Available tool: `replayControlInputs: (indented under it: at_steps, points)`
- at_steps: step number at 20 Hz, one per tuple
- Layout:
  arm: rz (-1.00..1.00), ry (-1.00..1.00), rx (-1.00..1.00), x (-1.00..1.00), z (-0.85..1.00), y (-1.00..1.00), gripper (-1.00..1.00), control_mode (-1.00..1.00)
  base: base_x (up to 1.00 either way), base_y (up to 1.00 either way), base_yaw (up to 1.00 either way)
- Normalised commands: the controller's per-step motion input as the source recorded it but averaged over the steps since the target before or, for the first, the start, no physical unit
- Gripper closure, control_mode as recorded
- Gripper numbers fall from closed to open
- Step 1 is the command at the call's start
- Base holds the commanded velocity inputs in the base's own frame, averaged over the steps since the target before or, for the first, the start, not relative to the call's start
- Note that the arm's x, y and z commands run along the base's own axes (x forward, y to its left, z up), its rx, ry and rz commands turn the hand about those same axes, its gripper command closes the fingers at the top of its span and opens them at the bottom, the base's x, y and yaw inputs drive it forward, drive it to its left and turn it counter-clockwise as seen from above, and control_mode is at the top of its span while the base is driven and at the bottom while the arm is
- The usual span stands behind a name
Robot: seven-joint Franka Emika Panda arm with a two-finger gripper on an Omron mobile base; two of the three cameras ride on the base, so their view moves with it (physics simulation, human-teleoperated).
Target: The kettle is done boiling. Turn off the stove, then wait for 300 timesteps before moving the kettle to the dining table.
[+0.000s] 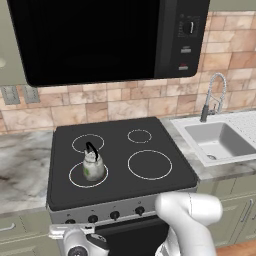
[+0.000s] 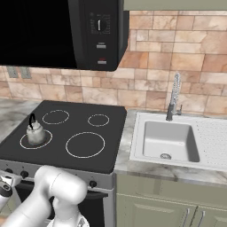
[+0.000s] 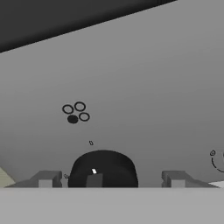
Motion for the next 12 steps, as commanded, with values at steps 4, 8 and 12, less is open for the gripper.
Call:
replayControlInputs:
  at_steps: [4, 8, 12]
  points:
    - [-0.02, -0.03, 0.0, -0.22, 0.04, 0.0, -1.0, -1.0, 0.0, 0.0, 0.0]
    - [-0.01, -0.04, 0.0, -0.35, 0.04, 0.0, -1.0, -1.0, 0.0, 0.0, 0.0]
    - [0.0, -0.04, 0.0, -0.4, 0.08, 0.02, -1.0, -1.0, 0.0, 0.0, 0.0]
